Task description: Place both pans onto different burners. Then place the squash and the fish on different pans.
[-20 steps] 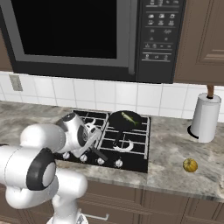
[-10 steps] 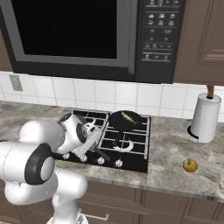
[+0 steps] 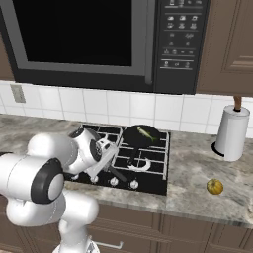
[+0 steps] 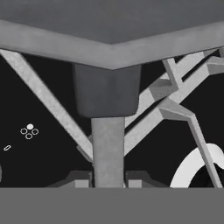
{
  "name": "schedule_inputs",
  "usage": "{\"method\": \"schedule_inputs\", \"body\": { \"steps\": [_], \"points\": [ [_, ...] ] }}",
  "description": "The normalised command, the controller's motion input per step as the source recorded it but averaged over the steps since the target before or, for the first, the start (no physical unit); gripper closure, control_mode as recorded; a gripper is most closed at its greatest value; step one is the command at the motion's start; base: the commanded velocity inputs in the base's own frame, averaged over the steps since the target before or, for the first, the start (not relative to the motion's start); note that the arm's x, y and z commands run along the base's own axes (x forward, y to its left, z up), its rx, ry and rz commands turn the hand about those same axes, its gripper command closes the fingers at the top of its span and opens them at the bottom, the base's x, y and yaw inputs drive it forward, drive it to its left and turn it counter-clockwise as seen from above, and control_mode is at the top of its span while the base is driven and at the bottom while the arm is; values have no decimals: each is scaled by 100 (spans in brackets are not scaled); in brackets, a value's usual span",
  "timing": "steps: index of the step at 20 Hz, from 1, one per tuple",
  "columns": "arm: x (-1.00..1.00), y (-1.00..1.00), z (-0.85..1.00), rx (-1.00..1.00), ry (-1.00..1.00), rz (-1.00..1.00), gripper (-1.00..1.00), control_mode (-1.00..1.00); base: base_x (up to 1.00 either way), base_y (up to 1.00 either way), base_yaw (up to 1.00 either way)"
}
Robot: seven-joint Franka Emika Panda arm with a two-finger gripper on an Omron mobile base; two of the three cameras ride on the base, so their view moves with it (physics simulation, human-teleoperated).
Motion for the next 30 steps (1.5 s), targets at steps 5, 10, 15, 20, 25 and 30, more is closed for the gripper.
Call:
{"method": "schedule_inputs", "body": {
  "steps": [5,10,15,20,25,30],
  "points": [
    [13,0,0,22,3,9,100,-100,0,0,0],
    [12,0,0,15,8,8,100,-100,0,0,0],
    [4,5,0,2,5,6,100,-100,0,0,0],
    [1,19,4,0,3,8,-100,-100,0,0,0],
    [0,10,15,0,1,3,-100,-100,0,0,0],
    [0,0,31,0,0,0,-100,-100,0,0,0]
  ]
}}
